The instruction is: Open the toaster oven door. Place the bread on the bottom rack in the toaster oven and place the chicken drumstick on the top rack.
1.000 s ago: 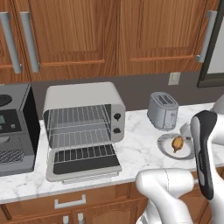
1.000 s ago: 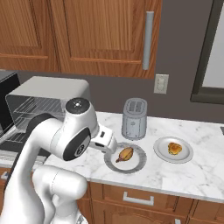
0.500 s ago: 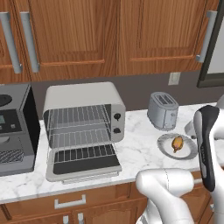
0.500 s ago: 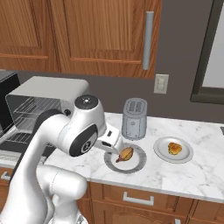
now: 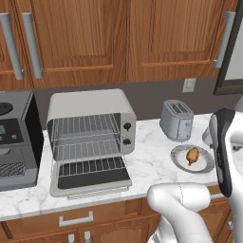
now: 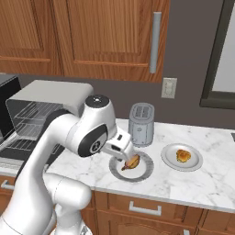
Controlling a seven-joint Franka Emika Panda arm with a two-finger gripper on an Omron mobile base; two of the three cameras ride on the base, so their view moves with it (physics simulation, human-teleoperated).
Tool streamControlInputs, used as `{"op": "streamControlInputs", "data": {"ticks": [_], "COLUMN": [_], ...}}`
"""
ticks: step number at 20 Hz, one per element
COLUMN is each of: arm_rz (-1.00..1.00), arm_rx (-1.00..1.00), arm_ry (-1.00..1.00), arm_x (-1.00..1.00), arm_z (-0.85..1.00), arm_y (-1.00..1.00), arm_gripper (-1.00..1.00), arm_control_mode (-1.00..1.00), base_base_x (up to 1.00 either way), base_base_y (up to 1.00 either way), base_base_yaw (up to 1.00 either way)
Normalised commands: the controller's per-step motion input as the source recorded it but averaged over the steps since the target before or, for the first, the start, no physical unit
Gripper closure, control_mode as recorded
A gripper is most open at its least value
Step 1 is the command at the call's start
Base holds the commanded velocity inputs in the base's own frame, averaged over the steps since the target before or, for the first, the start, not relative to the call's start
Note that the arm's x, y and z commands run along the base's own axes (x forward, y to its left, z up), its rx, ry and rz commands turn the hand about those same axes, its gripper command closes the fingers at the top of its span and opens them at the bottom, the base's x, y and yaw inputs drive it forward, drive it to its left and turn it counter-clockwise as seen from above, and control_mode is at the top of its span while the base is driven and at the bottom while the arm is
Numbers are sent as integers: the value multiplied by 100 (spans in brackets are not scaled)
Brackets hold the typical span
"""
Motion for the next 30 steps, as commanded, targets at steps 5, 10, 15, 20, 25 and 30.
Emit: {"op": "streamControlInputs", "data": {"ticks": [5, 10, 15, 20, 25, 30], "arm_rz": [-7, -9, -10, -10, -10, -6], "arm_rx": [0, 0, 0, 0, 0, 0], "arm_ry": [3, 2, 1, 0, 4, 7], "arm_x": [7, 7, 4, 2, 4, 4], "arm_z": [0, 0, -1, -1, -3, -3], "arm_y": [-10, -8, -8, -6, -12, -16], "arm_gripper": [-100, -100, -100, -100, -100, -100], "arm_control_mode": [-100, -100, -100, -100, -100, -100], "base_base_x": [0, 0, 0, 0, 0, 0], "base_base_y": [0, 0, 0, 0, 0, 0], "base_base_yaw": [0, 0, 0, 0, 0, 0]}}
